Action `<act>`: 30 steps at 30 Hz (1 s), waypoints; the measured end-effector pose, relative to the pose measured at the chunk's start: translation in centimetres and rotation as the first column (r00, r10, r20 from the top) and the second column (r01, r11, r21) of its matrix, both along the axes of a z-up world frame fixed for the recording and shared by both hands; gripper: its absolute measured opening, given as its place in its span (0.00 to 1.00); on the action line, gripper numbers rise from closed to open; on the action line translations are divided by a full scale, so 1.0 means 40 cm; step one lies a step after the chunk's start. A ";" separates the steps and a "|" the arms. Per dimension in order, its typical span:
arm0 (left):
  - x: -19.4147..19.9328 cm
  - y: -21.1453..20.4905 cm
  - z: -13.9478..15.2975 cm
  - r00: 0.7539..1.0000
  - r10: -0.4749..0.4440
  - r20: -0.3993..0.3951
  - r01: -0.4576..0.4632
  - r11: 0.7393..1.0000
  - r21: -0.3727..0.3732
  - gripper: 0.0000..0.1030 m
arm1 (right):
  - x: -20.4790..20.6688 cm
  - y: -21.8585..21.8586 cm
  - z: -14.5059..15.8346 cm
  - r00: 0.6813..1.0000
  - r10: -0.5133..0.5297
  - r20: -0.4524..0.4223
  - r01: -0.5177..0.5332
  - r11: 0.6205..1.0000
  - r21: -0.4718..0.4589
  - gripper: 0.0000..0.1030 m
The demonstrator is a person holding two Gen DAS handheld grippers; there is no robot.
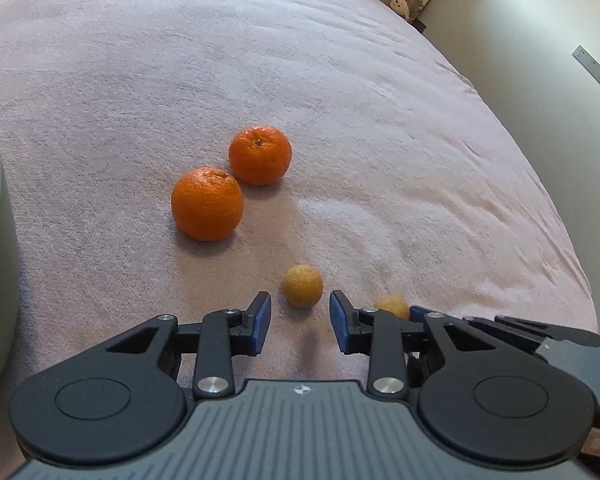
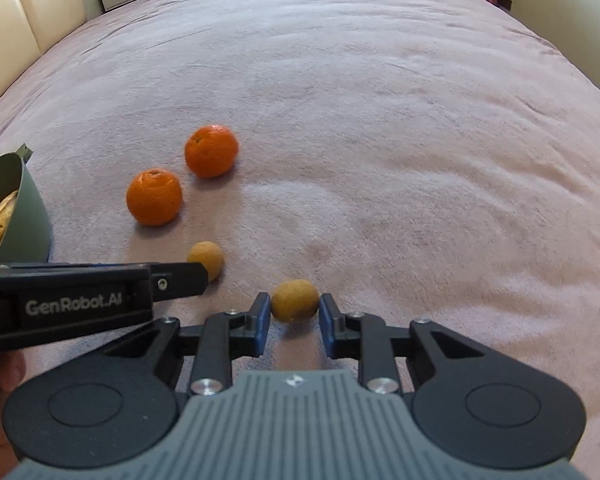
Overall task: Organize fruits
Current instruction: 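Grasp a small brown fruit with the left tool while the right tool grasps the other, then carry both small brown fruits over the green colander with both tools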
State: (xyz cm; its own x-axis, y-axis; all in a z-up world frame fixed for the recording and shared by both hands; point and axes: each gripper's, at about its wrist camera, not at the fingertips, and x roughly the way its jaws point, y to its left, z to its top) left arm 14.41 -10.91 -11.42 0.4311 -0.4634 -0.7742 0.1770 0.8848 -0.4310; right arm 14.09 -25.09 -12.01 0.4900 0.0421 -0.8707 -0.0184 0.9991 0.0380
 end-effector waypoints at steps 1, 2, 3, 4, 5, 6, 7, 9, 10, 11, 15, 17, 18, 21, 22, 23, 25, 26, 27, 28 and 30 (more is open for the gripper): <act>0.001 -0.003 -0.003 1.000 0.001 0.007 -0.001 1.000 -0.001 0.37 | 0.001 0.001 -0.002 1.000 0.000 -0.002 0.000 1.000 0.001 0.22; 0.002 -0.006 -0.006 1.000 0.002 0.011 -0.001 1.000 -0.006 0.37 | 0.002 0.000 -0.002 1.000 0.000 -0.002 0.000 1.000 0.002 0.22; 0.004 -0.007 -0.009 1.000 0.004 0.012 -0.004 1.000 -0.011 0.37 | 0.003 -0.001 -0.003 1.000 0.001 -0.002 -0.001 1.000 0.002 0.22; 0.006 -0.009 -0.012 1.000 0.007 0.012 -0.007 1.000 -0.012 0.37 | 0.004 -0.001 -0.004 1.000 0.002 -0.003 -0.002 1.000 0.002 0.22; 0.008 -0.011 -0.015 1.000 0.010 0.013 -0.010 1.000 -0.008 0.37 | 0.006 -0.001 -0.007 1.000 0.002 -0.003 -0.002 1.000 0.002 0.22; 0.012 -0.013 -0.018 1.000 0.012 0.013 -0.012 1.000 -0.002 0.37 | 0.007 -0.001 -0.009 1.000 0.003 -0.005 -0.003 1.000 0.002 0.22; 0.014 -0.014 -0.021 1.000 0.015 0.012 -0.015 1.000 0.002 0.37 | 0.007 -0.001 -0.011 1.000 0.002 -0.007 -0.002 1.000 0.003 0.22; 0.019 -0.015 -0.026 1.000 0.016 0.010 -0.016 1.000 0.002 0.35 | 0.006 -0.001 -0.012 1.000 0.000 -0.009 0.000 1.000 0.006 0.22; 0.020 -0.016 -0.028 1.000 0.012 0.010 -0.012 1.000 0.000 0.31 | 0.007 -0.002 -0.014 1.000 -0.001 -0.009 0.001 1.000 0.006 0.22; 0.020 -0.017 -0.029 1.000 0.008 0.012 -0.008 1.000 -0.005 0.30 | 0.006 -0.002 -0.014 1.000 0.000 -0.009 0.000 1.000 0.006 0.22; 0.017 -0.019 -0.029 1.000 -0.001 0.025 0.002 1.000 -0.007 0.25 | 0.006 0.001 -0.015 1.000 0.000 -0.007 0.000 1.000 0.001 0.22; 0.015 -0.017 -0.027 1.000 0.000 0.029 0.000 1.000 -0.007 0.25 | 0.005 0.002 -0.014 1.000 -0.001 -0.007 0.001 1.000 0.000 0.22; 0.013 -0.015 -0.024 0.999 0.000 0.037 0.000 1.000 -0.007 0.25 | 0.005 0.002 -0.013 1.000 -0.002 -0.006 0.002 1.000 0.000 0.22; 0.004 -0.007 -0.005 0.998 0.001 0.057 0.000 1.000 -0.009 0.25 | 0.003 0.007 -0.006 1.000 -0.003 0.000 0.003 1.000 -0.006 0.22; 0.002 -0.005 0.004 0.998 0.001 0.063 -0.001 1.000 -0.005 0.25 | 0.002 0.010 -0.002 1.000 -0.001 0.004 0.001 1.000 -0.007 0.22; 0.000 -0.004 0.012 0.998 0.000 0.068 -0.001 1.000 0.004 0.25 | 0.001 0.013 0.002 1.000 0.003 0.008 -0.003 1.000 -0.005 0.22; -0.003 0.000 0.029 0.997 -0.004 0.076 0.002 1.000 0.023 0.25 | -0.001 0.023 0.011 1.000 0.013 0.016 -0.013 1.000 -0.004 0.22; -0.005 0.002 0.039 0.997 -0.006 0.082 0.003 1.000 0.031 0.25 | -0.002 0.028 0.015 1.000 0.019 0.021 -0.019 1.000 -0.005 0.22; -0.009 0.007 0.050 0.996 -0.006 0.090 0.002 0.999 0.038 0.25 | -0.003 0.034 0.022 0.999 0.025 0.027 -0.025 1.000 -0.004 0.22; -0.012 0.012 0.061 0.995 -0.004 0.097 0.000 0.999 0.043 0.25 | -0.005 0.039 0.028 0.999 0.030 0.034 -0.030 1.000 -0.003 0.22; -0.019 0.024 0.083 0.994 -0.002 0.108 -0.003 0.999 0.051 0.25 | -0.010 0.052 0.044 0.998 0.042 0.051 -0.042 0.999 -0.002 0.22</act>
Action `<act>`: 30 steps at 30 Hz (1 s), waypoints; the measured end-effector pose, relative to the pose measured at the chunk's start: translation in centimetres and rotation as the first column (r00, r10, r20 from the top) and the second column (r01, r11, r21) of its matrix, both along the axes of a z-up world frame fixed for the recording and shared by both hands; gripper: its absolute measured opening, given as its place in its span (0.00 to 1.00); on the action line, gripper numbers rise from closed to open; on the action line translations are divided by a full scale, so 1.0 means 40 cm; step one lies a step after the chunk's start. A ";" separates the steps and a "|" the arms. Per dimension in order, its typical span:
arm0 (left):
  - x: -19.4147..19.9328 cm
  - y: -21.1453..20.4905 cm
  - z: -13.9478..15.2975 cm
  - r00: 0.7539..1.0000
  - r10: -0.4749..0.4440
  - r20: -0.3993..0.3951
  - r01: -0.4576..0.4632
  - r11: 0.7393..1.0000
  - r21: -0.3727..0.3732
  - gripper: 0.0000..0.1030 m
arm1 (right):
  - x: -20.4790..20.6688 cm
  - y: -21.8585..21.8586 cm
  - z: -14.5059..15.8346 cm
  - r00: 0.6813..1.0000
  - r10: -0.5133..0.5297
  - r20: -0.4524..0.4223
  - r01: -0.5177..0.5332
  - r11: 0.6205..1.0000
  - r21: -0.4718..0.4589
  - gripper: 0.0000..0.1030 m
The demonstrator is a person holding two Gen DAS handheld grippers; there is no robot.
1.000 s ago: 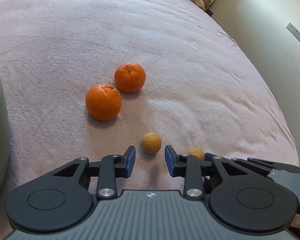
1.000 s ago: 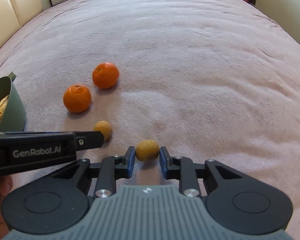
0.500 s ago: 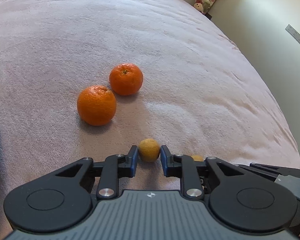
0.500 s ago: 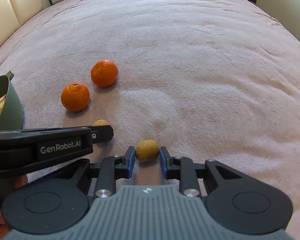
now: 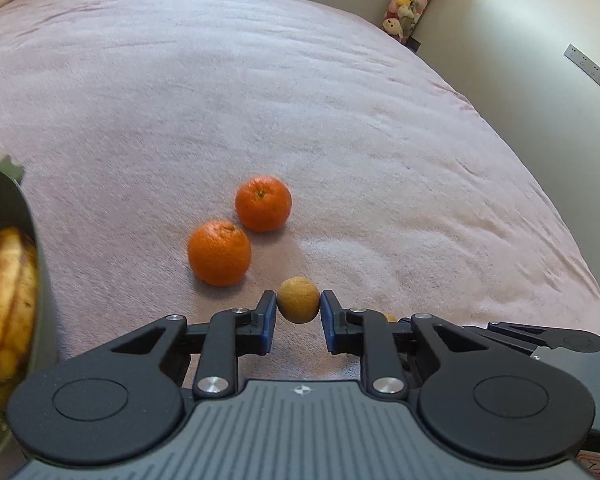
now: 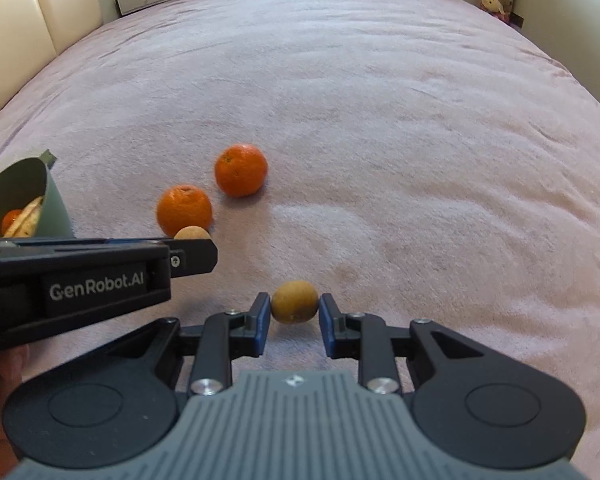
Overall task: Organize fruits
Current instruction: 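Carry both small brown fruits over the green colander with both tools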
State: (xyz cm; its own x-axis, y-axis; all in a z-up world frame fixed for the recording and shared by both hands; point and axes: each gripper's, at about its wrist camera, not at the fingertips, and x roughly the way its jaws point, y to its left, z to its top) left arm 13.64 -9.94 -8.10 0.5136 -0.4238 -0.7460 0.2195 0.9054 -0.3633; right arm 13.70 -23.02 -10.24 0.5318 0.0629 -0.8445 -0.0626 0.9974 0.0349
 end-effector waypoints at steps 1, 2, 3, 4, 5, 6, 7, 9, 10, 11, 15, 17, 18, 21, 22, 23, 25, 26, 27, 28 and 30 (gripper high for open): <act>-0.003 0.008 0.011 1.000 0.003 0.007 -0.003 1.000 0.005 0.25 | -0.002 0.006 0.008 1.000 0.006 0.008 -0.006 1.000 0.001 0.22; -0.006 0.013 0.021 1.000 0.006 0.015 -0.006 1.000 0.010 0.25 | -0.004 0.012 0.017 1.000 0.013 0.017 -0.013 1.000 0.002 0.22; -0.009 0.020 0.030 1.000 0.010 0.021 -0.010 1.000 0.015 0.25 | -0.005 0.018 0.025 1.000 0.019 0.025 -0.019 1.000 0.003 0.22; -0.013 0.028 0.040 1.000 0.014 0.025 -0.015 1.000 0.019 0.25 | -0.007 0.026 0.033 0.999 0.024 0.033 -0.024 1.000 0.004 0.22; -0.018 0.037 0.050 0.999 0.019 0.028 -0.019 1.000 0.021 0.25 | -0.009 0.034 0.041 0.999 0.031 0.041 -0.031 0.999 0.005 0.22; -0.021 0.045 0.059 0.999 0.023 0.031 -0.023 0.999 0.023 0.25 | -0.011 0.043 0.049 0.998 0.038 0.048 -0.039 0.999 0.006 0.22; -0.026 0.055 0.070 0.999 0.029 0.036 -0.029 0.999 0.023 0.25 | -0.013 0.051 0.058 0.997 0.046 0.056 -0.046 0.999 0.008 0.22; -0.034 0.074 0.090 0.998 0.042 0.044 -0.043 0.999 0.024 0.25 | -0.018 0.071 0.076 0.995 0.064 0.074 -0.065 0.998 0.011 0.22; -0.038 0.085 0.100 0.998 0.050 0.049 -0.051 0.998 0.024 0.25 | -0.020 0.082 0.085 0.994 0.072 0.083 -0.074 0.997 0.011 0.22; -0.043 0.096 0.110 0.997 0.058 0.054 -0.060 0.998 0.024 0.25 | -0.022 0.091 0.093 0.993 0.081 0.091 -0.082 0.997 0.011 0.22; -0.061 0.142 0.144 0.994 0.093 0.065 -0.095 0.995 0.021 0.25 | -0.033 0.137 0.128 0.986 0.117 0.121 -0.119 0.993 0.008 0.22; -0.071 0.166 0.159 0.992 0.105 0.068 -0.107 0.994 0.021 0.25 | -0.038 0.156 0.140 0.982 0.134 0.132 -0.136 0.991 0.007 0.22; -0.076 0.175 0.166 0.991 0.112 0.068 -0.113 0.993 0.023 0.25 | -0.047 0.166 0.147 0.980 0.144 0.139 -0.147 0.989 0.005 0.22; -0.086 0.201 0.182 0.989 0.134 0.060 -0.136 0.990 0.041 0.25 | -0.057 0.193 0.167 0.973 0.168 0.157 -0.171 0.985 0.000 0.22; -0.092 0.214 0.186 0.988 0.141 0.058 -0.144 0.989 0.046 0.25 | -0.059 0.203 0.173 0.971 0.176 0.162 -0.179 0.984 -0.001 0.22; -0.097 0.224 0.190 0.987 0.148 0.056 -0.151 0.987 0.049 0.25 | -0.063 0.213 0.179 0.968 0.186 0.168 -0.188 0.982 -0.004 0.22; -0.104 0.244 0.197 0.986 0.158 0.053 -0.161 0.986 0.050 0.25 | -0.072 0.233 0.191 0.962 0.205 0.179 -0.207 0.978 -0.009 0.22; -0.110 0.258 0.202 0.985 0.162 0.055 -0.165 0.985 0.050 0.25 | -0.076 0.246 0.195 0.959 0.217 0.184 -0.219 0.976 -0.012 0.22; -0.115 0.267 0.207 0.985 0.166 0.057 -0.168 0.984 0.052 0.25 | -0.078 0.258 0.199 0.955 0.230 0.188 -0.231 0.973 -0.014 0.22; -0.120 0.277 0.210 0.984 0.169 0.059 -0.172 0.984 0.052 0.25 | -0.080 0.270 0.205 0.951 0.243 0.192 -0.244 0.970 -0.015 0.22; -0.125 0.300 0.217 0.983 0.174 0.057 -0.177 0.983 0.053 0.25 | -0.083 0.296 0.214 0.942 0.273 0.197 -0.274 0.961 -0.018 0.22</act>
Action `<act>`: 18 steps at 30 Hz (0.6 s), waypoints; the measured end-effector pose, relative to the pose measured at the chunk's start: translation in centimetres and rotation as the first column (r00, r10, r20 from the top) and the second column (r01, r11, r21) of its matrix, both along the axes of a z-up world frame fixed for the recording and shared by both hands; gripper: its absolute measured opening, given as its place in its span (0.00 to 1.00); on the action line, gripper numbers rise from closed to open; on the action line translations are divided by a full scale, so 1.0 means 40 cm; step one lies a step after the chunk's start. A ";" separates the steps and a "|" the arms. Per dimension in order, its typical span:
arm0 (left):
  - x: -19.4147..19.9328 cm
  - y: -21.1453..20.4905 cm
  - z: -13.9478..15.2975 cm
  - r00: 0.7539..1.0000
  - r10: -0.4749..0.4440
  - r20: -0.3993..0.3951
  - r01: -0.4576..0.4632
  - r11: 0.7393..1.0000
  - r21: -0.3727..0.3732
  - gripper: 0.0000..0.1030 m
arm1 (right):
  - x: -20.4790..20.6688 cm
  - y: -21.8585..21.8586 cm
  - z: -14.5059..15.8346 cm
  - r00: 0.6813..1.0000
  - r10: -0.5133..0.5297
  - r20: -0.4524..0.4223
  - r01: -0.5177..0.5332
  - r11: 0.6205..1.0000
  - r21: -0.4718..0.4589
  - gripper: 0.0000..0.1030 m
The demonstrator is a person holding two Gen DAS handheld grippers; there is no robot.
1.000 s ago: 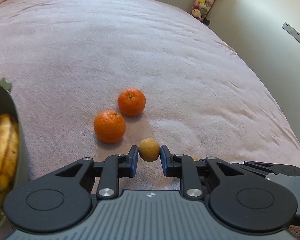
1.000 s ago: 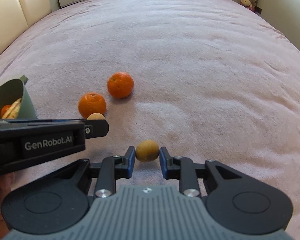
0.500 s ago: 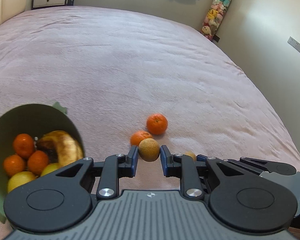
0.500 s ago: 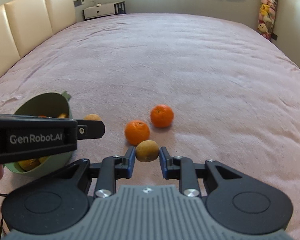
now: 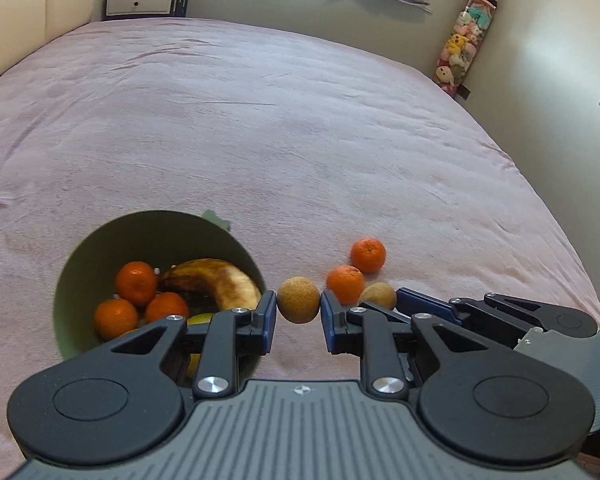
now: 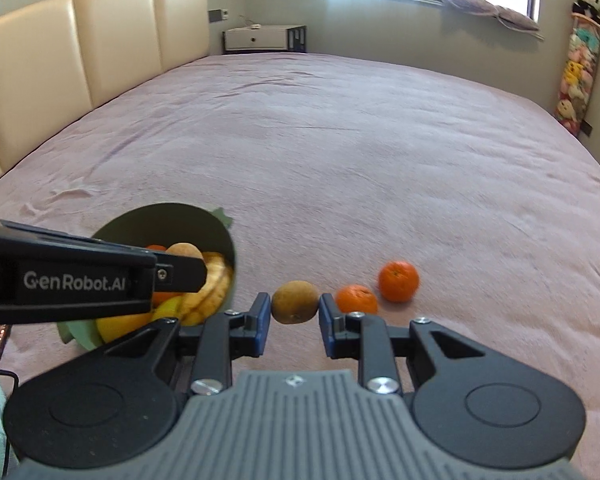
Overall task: Organize fruits
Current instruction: 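Carry both small brown fruits over the green colander with both tools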
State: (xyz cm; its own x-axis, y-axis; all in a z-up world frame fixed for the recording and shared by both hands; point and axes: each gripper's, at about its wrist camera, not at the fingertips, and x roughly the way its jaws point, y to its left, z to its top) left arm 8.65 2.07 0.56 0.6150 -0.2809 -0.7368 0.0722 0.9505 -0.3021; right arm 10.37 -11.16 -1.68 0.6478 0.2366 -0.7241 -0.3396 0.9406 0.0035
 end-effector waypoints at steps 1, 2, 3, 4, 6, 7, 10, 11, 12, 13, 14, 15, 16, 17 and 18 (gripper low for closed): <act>-0.002 0.011 0.001 1.000 0.003 -0.003 -0.003 1.000 0.001 0.25 | -0.002 0.014 0.003 1.000 0.017 0.002 -0.017 1.000 0.000 0.22; -0.003 0.022 0.001 1.000 0.007 -0.007 -0.007 1.000 0.002 0.25 | -0.003 0.028 0.006 0.999 0.035 0.005 -0.035 0.999 0.000 0.22; -0.004 0.032 0.001 1.000 0.011 -0.012 -0.011 1.000 0.003 0.25 | -0.007 0.037 0.008 0.999 0.053 0.005 -0.053 0.999 0.000 0.22; -0.004 0.045 -0.001 1.000 0.014 -0.018 -0.014 1.000 0.003 0.25 | -0.009 0.050 0.010 0.997 0.072 0.004 -0.072 0.997 -0.001 0.22; -0.004 0.068 -0.007 0.999 0.020 -0.032 -0.020 1.000 -0.002 0.25 | -0.013 0.078 0.013 0.994 0.113 0.000 -0.113 0.994 -0.004 0.22; -0.004 0.079 -0.008 0.999 0.025 -0.039 -0.025 1.000 -0.004 0.25 | -0.014 0.089 0.013 0.991 0.130 -0.003 -0.130 0.991 -0.006 0.22; -0.004 0.112 -0.014 0.997 0.040 -0.064 -0.040 0.999 -0.006 0.25 | -0.017 0.120 0.012 0.984 0.179 -0.015 -0.179 0.984 -0.014 0.22; -0.004 0.124 -0.018 0.996 0.045 -0.076 -0.045 0.999 -0.008 0.25 | -0.016 0.131 0.008 0.981 0.191 -0.022 -0.192 0.981 -0.018 0.22; -0.002 0.135 -0.023 0.995 0.050 -0.090 -0.051 0.999 -0.011 0.25 | -0.014 0.140 0.005 0.979 0.202 -0.029 -0.203 0.979 -0.021 0.22; 0.000 0.146 -0.031 0.993 0.055 -0.105 -0.057 0.998 -0.013 0.25 | -0.014 0.148 0.001 0.977 0.211 -0.036 -0.212 0.977 -0.025 0.22; 0.001 0.156 -0.038 0.991 0.059 -0.121 -0.061 0.998 -0.016 0.25 | -0.014 0.154 -0.002 0.974 0.221 -0.044 -0.223 0.975 -0.028 0.22; 0.003 0.164 -0.045 0.989 0.061 -0.134 -0.064 0.998 -0.018 0.25 | -0.011 0.160 -0.005 0.971 0.232 -0.053 -0.234 0.972 -0.031 0.22; 0.005 0.172 -0.053 0.987 0.064 -0.147 -0.068 0.997 -0.021 0.25 | -0.005 0.168 -0.010 0.968 0.243 -0.062 -0.246 0.969 -0.034 0.22; 0.007 0.179 -0.060 0.985 0.067 -0.159 -0.072 0.997 -0.025 0.25 | -0.002 0.174 -0.013 0.964 0.255 -0.070 -0.258 0.965 -0.038 0.22; 0.008 0.186 -0.066 0.983 0.068 -0.170 -0.074 0.997 -0.029 0.25 | 0.002 0.178 -0.016 0.961 0.265 -0.079 -0.269 0.962 -0.043 0.22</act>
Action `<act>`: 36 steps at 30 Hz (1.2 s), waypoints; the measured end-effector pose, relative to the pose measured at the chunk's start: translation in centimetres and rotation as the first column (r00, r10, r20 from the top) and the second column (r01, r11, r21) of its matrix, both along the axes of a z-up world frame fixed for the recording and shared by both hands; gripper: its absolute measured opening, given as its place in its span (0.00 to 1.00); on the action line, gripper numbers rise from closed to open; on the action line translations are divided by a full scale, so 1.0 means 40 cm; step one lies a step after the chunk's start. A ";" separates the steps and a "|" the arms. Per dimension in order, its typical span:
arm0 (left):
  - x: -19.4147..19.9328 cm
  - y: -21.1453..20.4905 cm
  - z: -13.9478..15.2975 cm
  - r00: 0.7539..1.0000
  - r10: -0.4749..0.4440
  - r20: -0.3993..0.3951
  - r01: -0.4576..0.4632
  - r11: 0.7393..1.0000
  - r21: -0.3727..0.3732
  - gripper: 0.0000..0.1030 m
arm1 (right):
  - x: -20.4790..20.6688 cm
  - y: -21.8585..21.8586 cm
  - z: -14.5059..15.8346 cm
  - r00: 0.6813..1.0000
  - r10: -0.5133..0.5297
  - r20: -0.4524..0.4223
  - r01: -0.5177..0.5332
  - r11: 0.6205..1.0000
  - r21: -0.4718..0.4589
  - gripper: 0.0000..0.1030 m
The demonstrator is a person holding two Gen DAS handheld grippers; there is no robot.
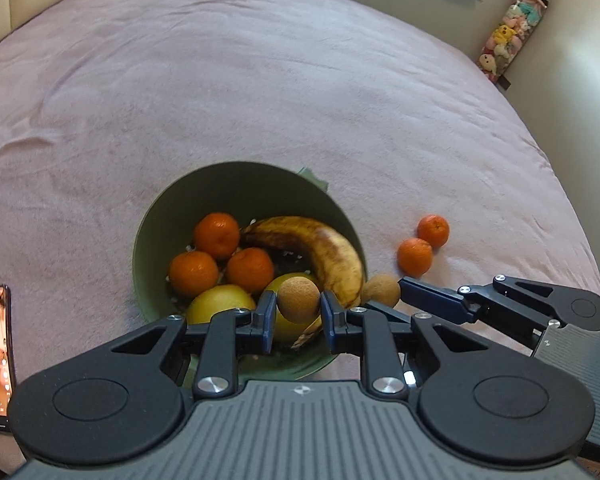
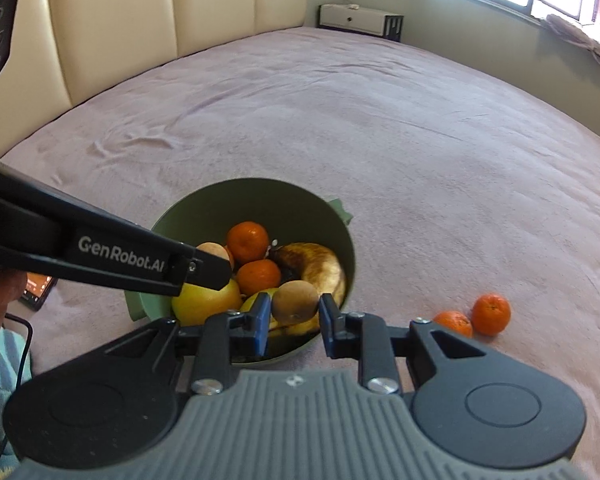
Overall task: Organize fruits
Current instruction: 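Carry both small brown fruits over the green colander with both tools, then lower the small brown fruits into the colander and open both tools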
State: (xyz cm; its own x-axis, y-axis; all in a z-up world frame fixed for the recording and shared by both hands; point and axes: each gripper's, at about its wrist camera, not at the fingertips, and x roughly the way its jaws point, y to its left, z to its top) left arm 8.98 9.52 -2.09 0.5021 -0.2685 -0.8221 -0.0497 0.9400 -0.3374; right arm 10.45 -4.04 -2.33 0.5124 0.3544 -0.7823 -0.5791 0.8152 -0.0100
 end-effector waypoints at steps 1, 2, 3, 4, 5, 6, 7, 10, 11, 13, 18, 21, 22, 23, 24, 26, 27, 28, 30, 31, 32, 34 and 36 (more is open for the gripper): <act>0.001 0.006 -0.005 1.000 0.002 -0.008 -0.002 1.000 -0.004 0.25 | 0.003 0.004 -0.004 1.000 0.008 -0.007 -0.008 1.000 -0.005 0.22; 0.004 0.014 -0.012 1.000 0.002 -0.017 -0.002 1.000 -0.009 0.25 | 0.007 0.007 -0.009 1.000 0.016 -0.016 -0.016 1.000 -0.009 0.22; 0.005 0.019 -0.018 1.000 0.003 -0.025 -0.003 1.000 -0.012 0.25 | 0.011 0.010 -0.014 0.999 0.021 -0.024 -0.021 1.000 -0.011 0.22; 0.008 0.024 -0.025 0.999 0.004 -0.036 -0.005 1.000 -0.014 0.25 | 0.015 0.015 -0.019 0.999 0.026 -0.033 -0.026 1.000 -0.012 0.22; 0.009 0.029 -0.032 0.999 0.004 -0.046 -0.005 1.000 -0.018 0.25 | 0.017 0.018 -0.024 0.999 0.031 -0.042 -0.032 0.999 -0.012 0.22; 0.009 0.033 -0.039 0.998 0.004 -0.056 -0.005 1.000 -0.023 0.25 | 0.018 0.021 -0.029 0.998 0.037 -0.050 -0.037 0.999 -0.012 0.22; 0.011 0.037 -0.047 0.998 0.005 -0.067 -0.007 1.000 -0.029 0.25 | 0.019 0.024 -0.032 0.998 0.041 -0.055 -0.042 0.999 -0.014 0.22; 0.015 0.045 -0.065 0.996 0.005 -0.092 -0.010 0.999 -0.052 0.25 | 0.024 0.032 -0.043 0.996 0.052 -0.069 -0.053 0.998 -0.017 0.22; 0.015 0.045 -0.070 0.995 0.006 -0.100 -0.011 0.998 -0.056 0.25 | 0.027 0.035 -0.047 0.996 0.055 -0.076 -0.056 0.998 -0.016 0.22; 0.019 0.048 -0.081 0.993 0.008 -0.114 -0.014 0.998 -0.056 0.25 | 0.031 0.039 -0.056 0.994 0.060 -0.086 -0.062 0.998 -0.014 0.22; 0.025 0.050 -0.109 0.987 -0.008 -0.160 -0.003 0.998 -0.068 0.25 | 0.029 0.047 -0.074 0.991 0.082 -0.106 -0.084 0.996 -0.019 0.22; 0.029 0.043 -0.129 0.981 -0.027 -0.190 0.011 0.996 -0.085 0.25 | 0.027 0.053 -0.082 0.990 0.095 -0.108 -0.099 0.995 -0.031 0.22; 0.031 0.042 -0.134 0.980 -0.030 -0.199 0.013 0.996 -0.087 0.25 | 0.026 0.055 -0.084 0.989 0.099 -0.107 -0.104 0.994 -0.037 0.22; 0.032 0.042 -0.139 0.978 -0.030 -0.207 0.013 0.996 -0.087 0.25 | 0.025 0.057 -0.087 0.989 0.104 -0.107 -0.109 0.993 -0.043 0.22; 0.033 0.042 -0.142 0.977 -0.029 -0.212 0.012 0.996 -0.083 0.25 | 0.023 0.060 -0.090 0.988 0.108 -0.107 -0.114 0.992 -0.050 0.22; 0.035 0.041 -0.147 0.974 -0.027 -0.224 0.012 0.998 -0.066 0.25 | 0.022 0.061 -0.095 0.988 0.110 -0.106 -0.117 0.992 -0.057 0.22; 0.035 0.041 -0.149 0.973 -0.028 -0.230 0.014 0.998 -0.063 0.25 | 0.023 0.061 -0.095 0.988 0.109 -0.106 -0.116 0.992 -0.057 0.22; 0.036 0.039 -0.151 0.972 -0.031 -0.234 0.017 0.998 -0.063 0.25 | 0.023 0.061 -0.095 0.988 0.109 -0.106 -0.115 0.992 -0.056 0.22; 0.036 0.037 -0.156 0.970 -0.032 -0.241 0.020 0.998 -0.054 0.25 | 0.023 0.062 -0.097 0.988 0.112 -0.106 -0.118 0.991 -0.060 0.22; 0.036 0.037 -0.157 0.970 -0.033 -0.243 0.022 0.999 -0.049 0.25 | 0.023 0.062 -0.098 0.988 0.111 -0.107 -0.118 0.991 -0.060 0.22; 0.036 0.037 -0.159 0.969 -0.034 -0.244 0.023 0.999 -0.048 0.25 | 0.022 0.062 -0.098 0.988 0.111 -0.107 -0.117 0.991 -0.059 0.22; 0.036 0.036 -0.158 0.969 -0.035 -0.244 0.023 0.999 -0.049 0.25 | 0.023 0.062 -0.098 0.988 0.110 -0.107 -0.117 0.991 -0.058 0.22; 0.037 0.036 -0.158 0.968 -0.032 -0.249 0.020 0.999 -0.048 0.26 | 0.023 0.061 -0.098 0.988 0.110 -0.108 -0.116 0.992 -0.056 0.22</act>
